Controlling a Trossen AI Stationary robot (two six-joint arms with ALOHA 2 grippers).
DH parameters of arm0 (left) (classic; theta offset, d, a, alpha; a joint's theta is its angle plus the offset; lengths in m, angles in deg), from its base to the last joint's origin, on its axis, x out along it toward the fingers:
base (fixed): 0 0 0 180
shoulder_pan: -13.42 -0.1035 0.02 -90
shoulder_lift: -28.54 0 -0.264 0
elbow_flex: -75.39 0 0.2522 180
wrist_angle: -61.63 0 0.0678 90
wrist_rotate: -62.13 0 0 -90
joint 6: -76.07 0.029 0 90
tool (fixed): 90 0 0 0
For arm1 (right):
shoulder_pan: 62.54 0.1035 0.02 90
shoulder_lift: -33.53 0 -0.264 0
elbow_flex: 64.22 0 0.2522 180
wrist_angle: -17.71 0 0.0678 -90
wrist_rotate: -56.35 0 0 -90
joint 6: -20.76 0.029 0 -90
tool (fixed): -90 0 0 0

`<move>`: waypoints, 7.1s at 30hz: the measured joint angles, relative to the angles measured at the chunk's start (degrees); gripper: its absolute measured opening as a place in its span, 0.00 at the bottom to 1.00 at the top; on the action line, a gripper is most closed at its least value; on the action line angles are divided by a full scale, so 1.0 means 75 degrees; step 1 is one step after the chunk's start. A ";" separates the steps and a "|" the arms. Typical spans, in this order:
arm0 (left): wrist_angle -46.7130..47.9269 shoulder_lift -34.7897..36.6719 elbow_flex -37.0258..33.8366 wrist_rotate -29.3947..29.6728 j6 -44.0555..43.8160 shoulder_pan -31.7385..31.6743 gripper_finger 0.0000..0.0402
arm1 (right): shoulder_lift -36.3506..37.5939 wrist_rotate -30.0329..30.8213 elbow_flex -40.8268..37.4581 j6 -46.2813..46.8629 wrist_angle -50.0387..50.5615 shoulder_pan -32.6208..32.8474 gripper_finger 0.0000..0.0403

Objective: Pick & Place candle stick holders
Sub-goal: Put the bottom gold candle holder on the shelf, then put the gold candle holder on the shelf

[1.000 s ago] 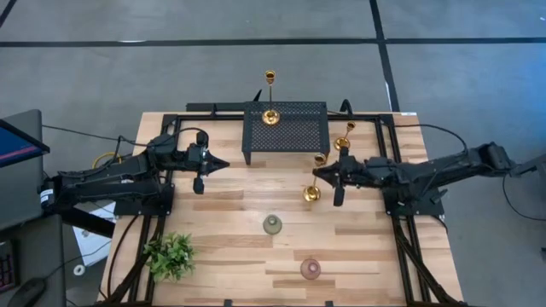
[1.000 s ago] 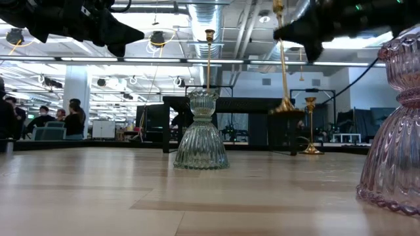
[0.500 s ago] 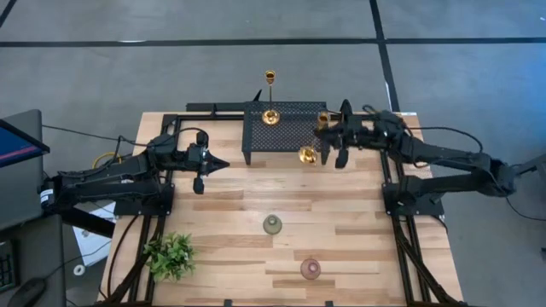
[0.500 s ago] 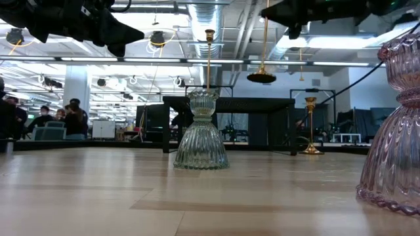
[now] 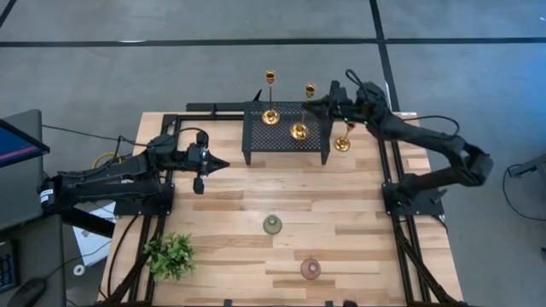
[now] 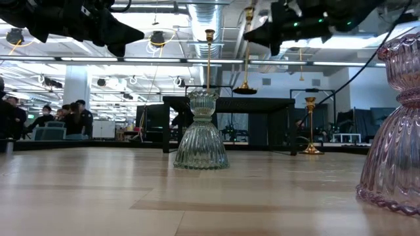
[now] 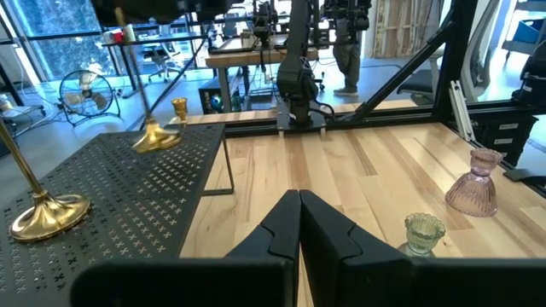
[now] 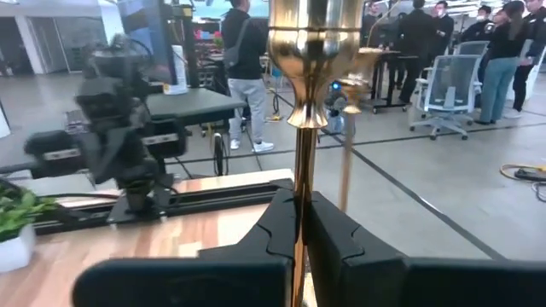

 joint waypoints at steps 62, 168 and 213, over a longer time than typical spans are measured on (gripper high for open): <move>0.0000 -0.0015 0.0000 0.0000 0.0001 0.0000 0.02 | -0.1378 -0.0020 0.0723 0.0210 0.0612 -0.1210 0.63; 0.0000 -0.0373 0.0000 0.0000 0.0001 -0.0002 0.02 | 0.7006 0.4842 -0.3043 0.1155 0.5568 0.4126 0.00; -0.0009 -0.0367 0.0000 0.0000 0.0004 0.0000 0.02 | 0.7747 0.8245 -0.6052 0.3463 0.4829 0.4126 0.25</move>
